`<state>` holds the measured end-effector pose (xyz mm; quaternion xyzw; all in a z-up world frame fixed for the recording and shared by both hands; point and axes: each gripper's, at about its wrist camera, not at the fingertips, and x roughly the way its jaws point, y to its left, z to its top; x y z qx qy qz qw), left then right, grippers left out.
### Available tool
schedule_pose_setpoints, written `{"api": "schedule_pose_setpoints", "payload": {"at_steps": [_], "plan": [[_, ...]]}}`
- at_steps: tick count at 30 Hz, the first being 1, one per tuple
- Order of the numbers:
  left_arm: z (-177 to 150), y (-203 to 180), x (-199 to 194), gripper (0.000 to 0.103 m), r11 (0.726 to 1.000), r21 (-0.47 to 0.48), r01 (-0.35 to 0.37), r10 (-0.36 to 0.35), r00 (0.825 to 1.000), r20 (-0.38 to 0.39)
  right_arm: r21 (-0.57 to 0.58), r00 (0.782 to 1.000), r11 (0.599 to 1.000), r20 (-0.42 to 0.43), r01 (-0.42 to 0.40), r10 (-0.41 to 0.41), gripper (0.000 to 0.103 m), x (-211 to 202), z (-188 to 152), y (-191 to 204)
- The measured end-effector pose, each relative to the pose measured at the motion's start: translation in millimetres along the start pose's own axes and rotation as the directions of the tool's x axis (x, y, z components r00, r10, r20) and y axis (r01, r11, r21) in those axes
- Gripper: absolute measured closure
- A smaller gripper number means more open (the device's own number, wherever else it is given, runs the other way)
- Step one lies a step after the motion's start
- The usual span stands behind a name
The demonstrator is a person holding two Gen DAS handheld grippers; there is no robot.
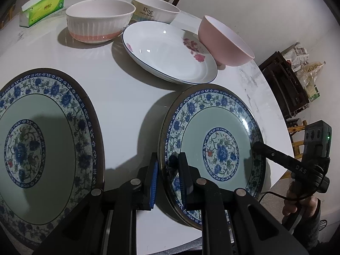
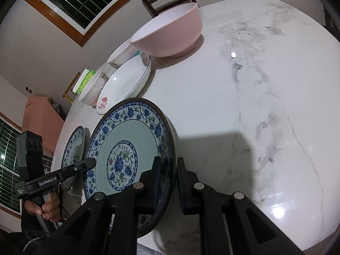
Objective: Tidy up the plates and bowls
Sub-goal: 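Lift the smaller plate onto the large plate and open the left tool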
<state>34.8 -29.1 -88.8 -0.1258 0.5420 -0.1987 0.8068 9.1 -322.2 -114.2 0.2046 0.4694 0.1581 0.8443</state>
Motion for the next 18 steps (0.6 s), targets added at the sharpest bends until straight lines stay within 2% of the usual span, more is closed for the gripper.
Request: {"api": "schedule_pose_setpoints", "payload": {"at_steps": [10, 18], "plan": [[3.0, 10.2, -21.0, 0.089, 1.000, -0.021, -0.015, 0.016, 0.999, 0.042, -0.022, 1.000, 1.000, 0.009, -0.016, 0.017, 0.089, 1.8, 7.3, 20.8], [9.9, 29.2, -46.9, 0.089, 0.998, -0.058, -0.037, 0.042, 0.995, 0.095, -0.078, 0.999, 0.996, 0.011, -0.044, 0.045, 0.089, 11.2, 19.3, 57.0]]}}
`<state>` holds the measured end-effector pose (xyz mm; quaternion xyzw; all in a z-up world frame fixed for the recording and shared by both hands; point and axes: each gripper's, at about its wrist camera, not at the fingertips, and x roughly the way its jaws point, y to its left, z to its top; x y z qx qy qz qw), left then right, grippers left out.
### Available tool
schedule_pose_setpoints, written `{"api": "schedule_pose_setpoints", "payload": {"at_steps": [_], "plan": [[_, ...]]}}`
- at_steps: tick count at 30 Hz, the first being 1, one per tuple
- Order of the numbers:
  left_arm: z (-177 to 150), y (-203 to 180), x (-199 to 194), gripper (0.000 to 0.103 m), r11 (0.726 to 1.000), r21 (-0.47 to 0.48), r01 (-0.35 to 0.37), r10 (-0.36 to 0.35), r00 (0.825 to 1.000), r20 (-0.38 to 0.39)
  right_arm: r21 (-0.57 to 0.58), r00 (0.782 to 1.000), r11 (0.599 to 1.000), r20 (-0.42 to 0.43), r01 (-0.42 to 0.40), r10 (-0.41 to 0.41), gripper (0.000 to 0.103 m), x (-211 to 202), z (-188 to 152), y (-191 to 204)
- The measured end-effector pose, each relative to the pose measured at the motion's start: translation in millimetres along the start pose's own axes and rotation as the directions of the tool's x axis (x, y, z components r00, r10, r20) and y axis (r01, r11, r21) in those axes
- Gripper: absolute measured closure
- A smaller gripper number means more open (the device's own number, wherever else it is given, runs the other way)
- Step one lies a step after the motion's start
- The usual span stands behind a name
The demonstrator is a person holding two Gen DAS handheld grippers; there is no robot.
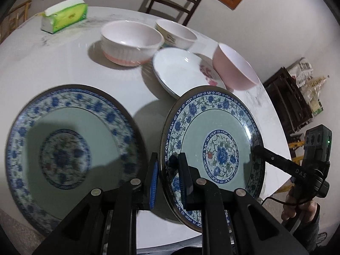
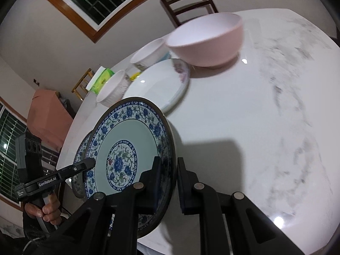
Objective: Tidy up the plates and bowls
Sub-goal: 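Lift the smaller plate onto the large plate and open the left tool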
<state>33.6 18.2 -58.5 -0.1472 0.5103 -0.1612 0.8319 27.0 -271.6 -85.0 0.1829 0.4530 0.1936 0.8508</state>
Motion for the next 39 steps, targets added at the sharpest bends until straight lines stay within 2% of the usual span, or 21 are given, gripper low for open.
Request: {"api": "schedule_pose_setpoints", "payload": {"at_steps": [10, 21, 29, 39], "plan": [[8.1, 56.1, -46.6, 0.089, 0.994, -0.085, -0.071, 0.078, 0.994, 0.078, -0.080, 0.997, 0.995, -0.043, -0.060, 0.056, 0.089, 38.5, 14.3, 65.3], [5.5, 123.6, -79.8, 0.087, 0.965, -0.207, -0.164, 0.190, 0.975, 0.112, -0.141, 0.987, 0.984, -0.137, -0.107, 0.087, 0.089, 95.1, 16.6, 133.3], [-1.4, 148.0, -80.3, 0.087, 0.949, -0.246, -0.197, 0.225, 0.970, 0.092, -0.137, 0.979, 0.986, -0.190, -0.099, 0.072, 0.089, 118.5, 6.0, 148.4], [-5.4, 160.8, -69.5, 0.086, 0.944, -0.269, -0.190, 0.217, 0.973, 0.076, -0.191, 0.984, 0.980, -0.175, -0.051, 0.017, 0.085, 125.6, 0.4, 158.1]]}}
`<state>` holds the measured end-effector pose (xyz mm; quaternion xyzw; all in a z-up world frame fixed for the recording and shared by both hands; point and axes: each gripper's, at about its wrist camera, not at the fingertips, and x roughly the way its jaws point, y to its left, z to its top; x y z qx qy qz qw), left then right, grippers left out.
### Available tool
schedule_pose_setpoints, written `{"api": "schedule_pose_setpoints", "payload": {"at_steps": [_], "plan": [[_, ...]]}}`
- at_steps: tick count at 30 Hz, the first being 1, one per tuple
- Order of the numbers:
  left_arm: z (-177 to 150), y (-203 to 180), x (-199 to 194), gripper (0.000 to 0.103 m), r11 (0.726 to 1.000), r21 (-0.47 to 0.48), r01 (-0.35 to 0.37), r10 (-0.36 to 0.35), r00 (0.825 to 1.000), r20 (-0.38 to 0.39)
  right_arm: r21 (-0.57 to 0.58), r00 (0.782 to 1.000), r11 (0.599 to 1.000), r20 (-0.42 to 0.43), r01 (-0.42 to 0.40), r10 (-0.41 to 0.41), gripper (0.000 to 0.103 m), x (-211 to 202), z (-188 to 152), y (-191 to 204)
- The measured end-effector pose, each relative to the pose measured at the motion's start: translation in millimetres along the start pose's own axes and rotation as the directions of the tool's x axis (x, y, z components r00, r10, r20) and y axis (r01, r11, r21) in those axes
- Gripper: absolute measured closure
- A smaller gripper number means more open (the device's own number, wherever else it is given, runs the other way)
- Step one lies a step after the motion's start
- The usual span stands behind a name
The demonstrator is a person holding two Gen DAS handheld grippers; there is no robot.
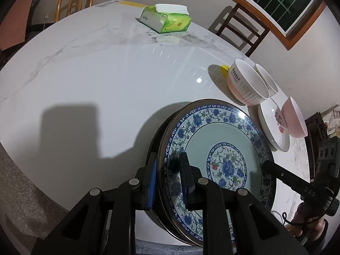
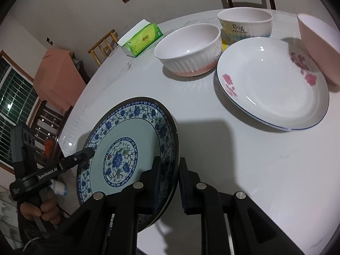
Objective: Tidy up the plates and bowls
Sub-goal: 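Lift the smaller plate onto the large plate and open the left tool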
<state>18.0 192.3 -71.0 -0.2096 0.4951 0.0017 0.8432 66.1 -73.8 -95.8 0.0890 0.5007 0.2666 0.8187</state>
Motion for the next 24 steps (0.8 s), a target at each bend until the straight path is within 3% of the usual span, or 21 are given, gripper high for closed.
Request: {"api": "schedule_pose_setpoints", "payload": {"at_steps": [5, 24], "plan": [[-0.3, 0.8, 1.5, 0.086, 1.000, -0.002, 0.005, -0.005, 1.000, 0.009, 0.001, 1.000, 1.000, -0.005, 0.029, -0.029, 0.085, 3.3, 0.6, 1.4], [-0.4, -6.9, 3.4, 0.085, 0.997, 0.052, -0.054, 0.052, 0.998, 0.035, 0.029, 0.999, 0.999, -0.039, 0.014, -0.012, 0.084, 11.5, -1.0, -6.0]]}}
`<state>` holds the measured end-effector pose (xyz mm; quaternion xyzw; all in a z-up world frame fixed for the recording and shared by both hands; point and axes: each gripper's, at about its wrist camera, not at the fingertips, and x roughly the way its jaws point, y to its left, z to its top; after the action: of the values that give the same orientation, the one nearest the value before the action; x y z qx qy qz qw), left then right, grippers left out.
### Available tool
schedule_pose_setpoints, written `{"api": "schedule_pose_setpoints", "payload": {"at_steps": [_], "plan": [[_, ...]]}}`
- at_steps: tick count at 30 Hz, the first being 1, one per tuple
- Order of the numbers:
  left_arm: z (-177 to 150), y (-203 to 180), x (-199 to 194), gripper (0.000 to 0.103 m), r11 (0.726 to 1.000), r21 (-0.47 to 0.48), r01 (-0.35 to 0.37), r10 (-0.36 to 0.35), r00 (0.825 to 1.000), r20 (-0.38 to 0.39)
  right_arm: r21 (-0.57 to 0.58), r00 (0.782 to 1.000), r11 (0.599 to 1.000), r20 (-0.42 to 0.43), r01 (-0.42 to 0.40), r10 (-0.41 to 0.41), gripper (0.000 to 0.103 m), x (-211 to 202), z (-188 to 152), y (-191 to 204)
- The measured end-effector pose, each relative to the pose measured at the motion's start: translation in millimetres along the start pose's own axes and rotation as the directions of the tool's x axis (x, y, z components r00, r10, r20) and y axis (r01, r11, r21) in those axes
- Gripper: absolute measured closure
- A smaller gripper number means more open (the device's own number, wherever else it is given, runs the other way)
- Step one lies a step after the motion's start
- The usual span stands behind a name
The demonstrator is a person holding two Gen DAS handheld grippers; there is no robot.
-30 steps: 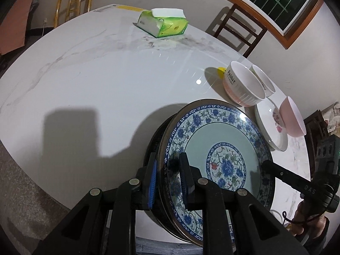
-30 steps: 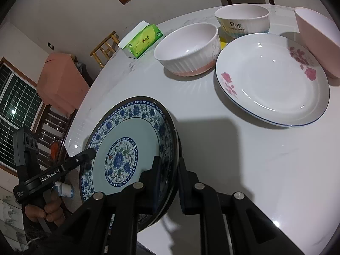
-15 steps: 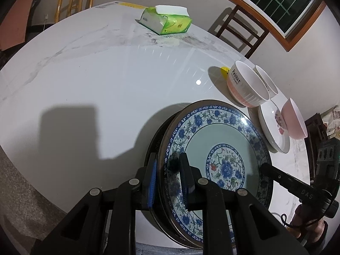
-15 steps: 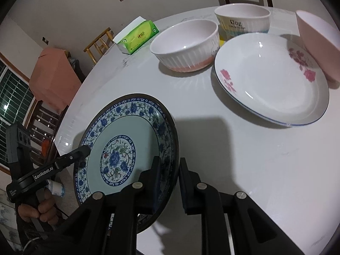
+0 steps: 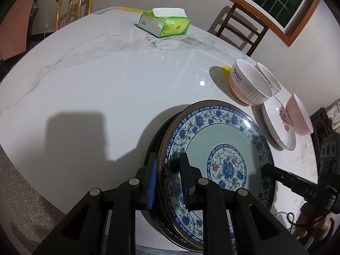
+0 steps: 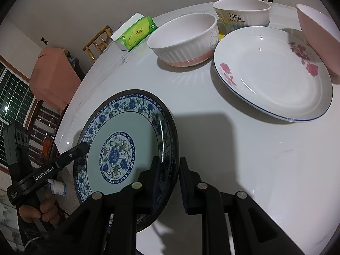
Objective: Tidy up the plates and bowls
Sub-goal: 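Lift the smaller plate onto the large plate and open the left tool, then move the left tool to the white pink-flowered plate and grasp its rim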
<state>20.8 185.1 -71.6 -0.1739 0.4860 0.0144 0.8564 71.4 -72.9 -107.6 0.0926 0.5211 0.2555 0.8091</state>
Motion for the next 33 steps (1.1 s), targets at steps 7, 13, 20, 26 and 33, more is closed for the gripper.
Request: {"api": "schedule_pose_setpoints", "payload": {"at_steps": [7, 13, 20, 26, 33], "plan": [[0.6, -9.0, -1.7, 0.083, 0.993, 0.073, -0.088, 0.085, 0.996, 0.039, -0.029, 1.000, 1.000, 0.011, 0.013, -0.013, 0.080, -0.9, -0.1, 5.3], [1.6, -6.9, -4.7, 0.081, 0.993, 0.062, -0.096, 0.092, 0.994, 0.053, -0.054, 1.000, 0.998, 0.010, 0.030, -0.030, 0.077, -0.1, -1.1, 9.8], [2.7, -8.7, -9.5, 0.075, 0.994, 0.054, -0.099, 0.095, 0.993, 0.077, -0.115, 0.998, 0.991, 0.013, 0.066, -0.065, 0.066, 4.4, -0.8, 22.6], [4.3, -19.5, -10.0, 0.065, 0.992, 0.065, -0.105, 0.099, 0.991, 0.090, -0.145, 0.997, 0.986, 0.014, 0.082, -0.080, 0.066, 4.9, -1.5, 25.3], [6.9, -47.9, -11.0, 0.044, 0.989, 0.110, -0.098, 0.083, 0.988, 0.133, -0.173, 0.987, 0.975, 0.098, 0.140, -0.124, 0.066, -13.3, -4.7, 19.9]]}}
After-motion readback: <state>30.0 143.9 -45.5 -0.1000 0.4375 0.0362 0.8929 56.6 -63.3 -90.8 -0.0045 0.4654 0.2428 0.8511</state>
